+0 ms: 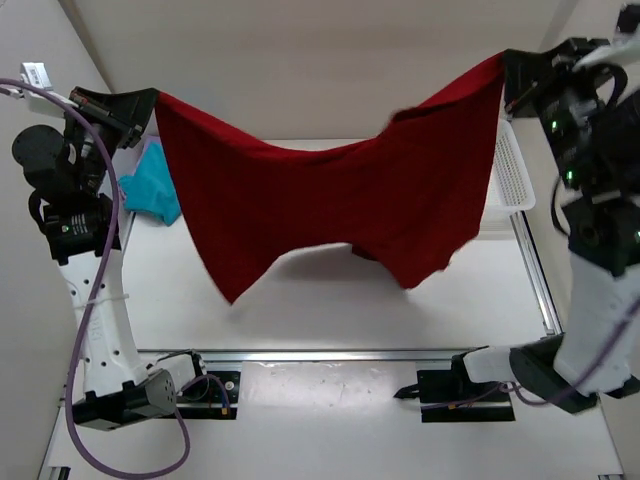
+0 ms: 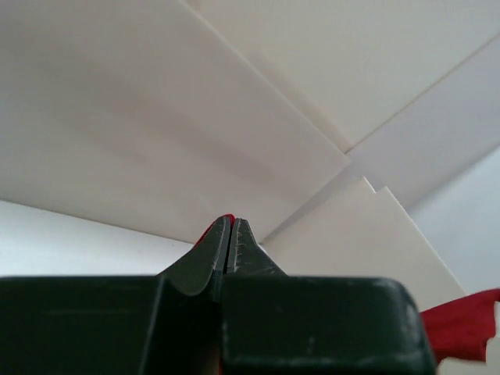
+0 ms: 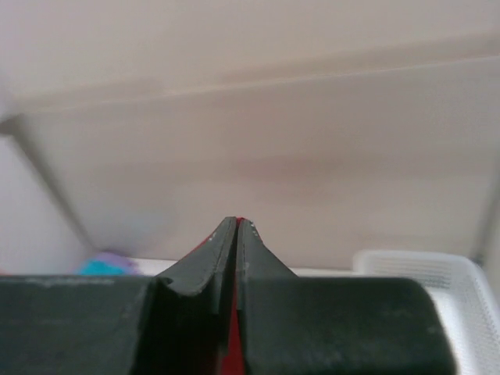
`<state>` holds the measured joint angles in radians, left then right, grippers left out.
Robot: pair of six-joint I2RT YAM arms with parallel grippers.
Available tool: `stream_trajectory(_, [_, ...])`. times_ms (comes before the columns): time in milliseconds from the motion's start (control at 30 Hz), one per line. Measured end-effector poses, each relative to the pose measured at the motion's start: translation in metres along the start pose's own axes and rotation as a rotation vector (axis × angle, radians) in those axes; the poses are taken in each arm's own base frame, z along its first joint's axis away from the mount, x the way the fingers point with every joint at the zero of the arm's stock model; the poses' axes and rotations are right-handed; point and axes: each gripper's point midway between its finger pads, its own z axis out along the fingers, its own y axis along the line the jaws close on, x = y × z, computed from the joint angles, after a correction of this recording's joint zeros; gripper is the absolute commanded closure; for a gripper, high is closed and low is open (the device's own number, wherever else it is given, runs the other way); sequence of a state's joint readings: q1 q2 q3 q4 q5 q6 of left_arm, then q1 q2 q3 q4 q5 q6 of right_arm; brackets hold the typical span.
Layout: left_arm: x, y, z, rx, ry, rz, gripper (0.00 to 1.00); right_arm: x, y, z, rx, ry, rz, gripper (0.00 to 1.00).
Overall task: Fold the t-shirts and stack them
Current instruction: Flatten out the tshirt
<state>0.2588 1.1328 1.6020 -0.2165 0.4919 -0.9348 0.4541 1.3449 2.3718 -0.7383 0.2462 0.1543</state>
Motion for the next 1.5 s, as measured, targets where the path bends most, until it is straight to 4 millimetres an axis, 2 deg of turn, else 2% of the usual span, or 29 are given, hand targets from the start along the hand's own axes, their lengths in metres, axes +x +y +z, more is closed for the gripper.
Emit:
stream_trajectory(67, [0.002,0.007,0.006,-0.015,0.004,-0.011,1.0,0.018,-0.034,0.026,0.049,0.04,-0.044,1.0])
stream_trajectory(133, [0.011,0.022,0.016,-0.046,0.014,-0.021,1.0,0.056,-0.07,0.055,0.09,0.137,-0.055,1.0])
stream_trajectory(233, [0.055,0.063,0.029,-0.128,0.082,-0.061,1.0,0.125,-0.094,0.098,0.033,0.312,-0.024,1.0])
stream_trajectory(333, [0.108,0.115,0.046,-0.238,0.179,-0.105,1.0,0.214,-0.124,0.145,0.001,0.496,0.035,1.0])
stream_trajectory(367, [0.125,0.135,0.056,-0.279,0.217,-0.116,1.0,0.247,-0.137,0.158,0.003,0.56,0.059,1.0])
stream_trajectory(467, [0.167,0.185,0.095,-0.38,0.306,-0.132,1.0,0.32,-0.166,0.182,0.016,0.677,0.132,1.0])
stream_trajectory(533, [0.183,0.209,0.124,-0.421,0.343,-0.138,1.0,0.347,-0.176,0.192,0.018,0.707,0.183,1.0])
stream_trajectory(567, [0.185,0.214,0.138,-0.421,0.347,-0.139,1.0,0.35,-0.179,0.197,0.019,0.698,0.201,0.99])
stream_trajectory(633, [0.182,0.214,0.161,-0.41,0.344,-0.141,1.0,0.34,-0.178,0.208,0.002,0.641,0.241,1.0])
stream_trajectory(667, [0.174,0.207,0.17,-0.39,0.324,-0.137,1.0,0.323,-0.177,0.215,-0.014,0.585,0.244,1.0])
stream_trajectory(733, [0.147,0.189,0.18,-0.345,0.268,-0.136,1.0,0.276,-0.173,0.226,-0.047,0.445,0.231,1.0])
stream_trajectory(800, [0.106,0.165,0.186,-0.282,0.18,-0.13,1.0,0.21,-0.17,0.225,-0.072,0.285,0.206,1.0])
stream_trajectory(867, [0.061,0.142,0.187,-0.224,0.083,-0.113,1.0,0.14,-0.164,0.213,-0.1,0.133,0.164,1.0])
stream_trajectory(933, [0.022,0.12,0.183,-0.17,-0.001,-0.09,1.0,0.07,-0.152,0.188,-0.132,-0.012,0.105,1.0])
stream_trajectory(1000, [-0.008,0.104,0.173,-0.135,-0.064,-0.072,1.0,0.016,-0.135,0.159,-0.157,-0.12,0.042,1.0])
stream_trajectory(1067, [-0.024,0.091,0.165,-0.111,-0.102,-0.057,1.0,-0.018,-0.113,0.135,-0.188,-0.189,-0.009,1.0])
stream_trajectory(1100, [-0.028,0.089,0.16,-0.106,-0.114,-0.051,1.0,-0.027,-0.104,0.126,-0.199,-0.203,-0.025,1.0])
stream_trajectory(1167, [-0.027,0.09,0.152,-0.115,-0.116,-0.047,1.0,-0.027,-0.094,0.117,-0.211,-0.195,-0.049,1.0])
stream_trajectory(1233, [-0.018,0.101,0.141,-0.148,-0.107,-0.046,1.0,-0.005,-0.099,0.116,-0.182,-0.138,-0.052,1.0])
stream_trajectory(1300, [-0.001,0.119,0.125,-0.198,-0.091,-0.048,1.0,0.036,-0.107,0.114,-0.134,-0.051,-0.042,1.0])
stream_trajectory(1333, [0.011,0.13,0.113,-0.23,-0.082,-0.048,1.0,0.066,-0.113,0.113,-0.105,0.006,-0.031,1.0])
stream_trajectory(1400, [0.038,0.154,0.088,-0.301,-0.054,-0.043,1.0,0.154,-0.124,0.104,-0.046,0.177,0.009,1.0])
stream_trajectory(1467, [0.071,0.178,0.059,-0.377,-0.02,-0.032,1.0,0.259,-0.13,0.073,0.013,0.396,0.058,1.0])
stream_trajectory(1500, [0.089,0.189,0.042,-0.412,0.003,-0.025,1.0,0.304,-0.129,0.051,0.033,0.493,0.078,1.0])
